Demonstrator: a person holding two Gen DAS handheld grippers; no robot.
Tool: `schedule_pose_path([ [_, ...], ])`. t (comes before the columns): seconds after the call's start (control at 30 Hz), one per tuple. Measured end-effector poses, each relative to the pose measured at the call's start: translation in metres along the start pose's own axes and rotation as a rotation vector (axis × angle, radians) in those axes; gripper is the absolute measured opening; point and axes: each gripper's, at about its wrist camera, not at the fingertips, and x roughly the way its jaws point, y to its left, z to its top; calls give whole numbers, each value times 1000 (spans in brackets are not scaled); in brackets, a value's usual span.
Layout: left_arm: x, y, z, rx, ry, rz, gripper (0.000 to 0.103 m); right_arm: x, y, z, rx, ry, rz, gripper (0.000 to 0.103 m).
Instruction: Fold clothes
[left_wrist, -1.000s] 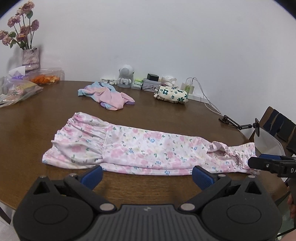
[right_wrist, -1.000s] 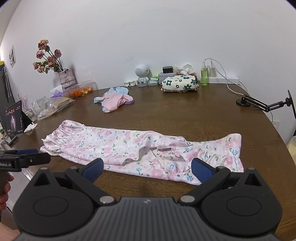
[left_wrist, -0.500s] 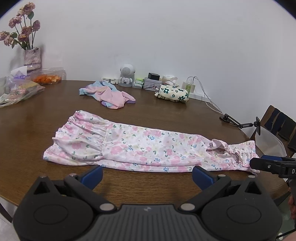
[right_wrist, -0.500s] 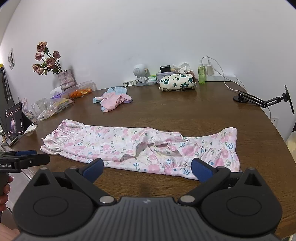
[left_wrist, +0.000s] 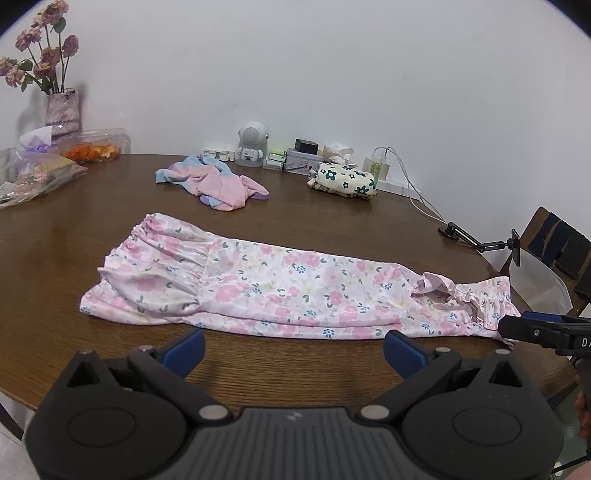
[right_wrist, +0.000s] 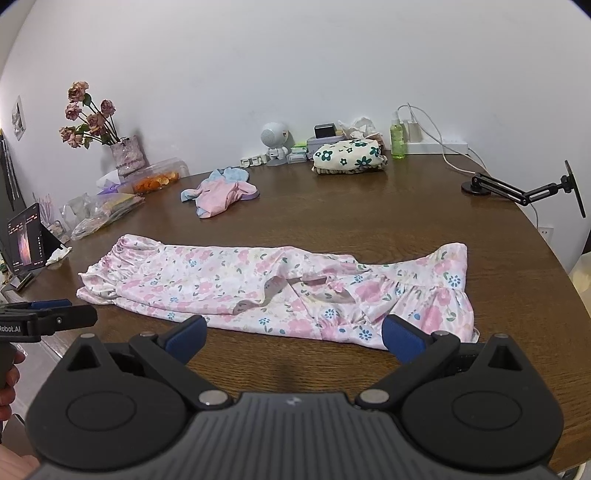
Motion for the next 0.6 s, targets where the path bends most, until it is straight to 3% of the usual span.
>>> schedule_pose_path([
  [0.4, 22, -22, 10, 58, 28, -24, 103, 3, -25, 0, 48, -5, -20, 103],
  [0.6, 58, -52, 33, 99, 78, -94, 103, -1, -49, 7, 66, -7, -66, 103],
])
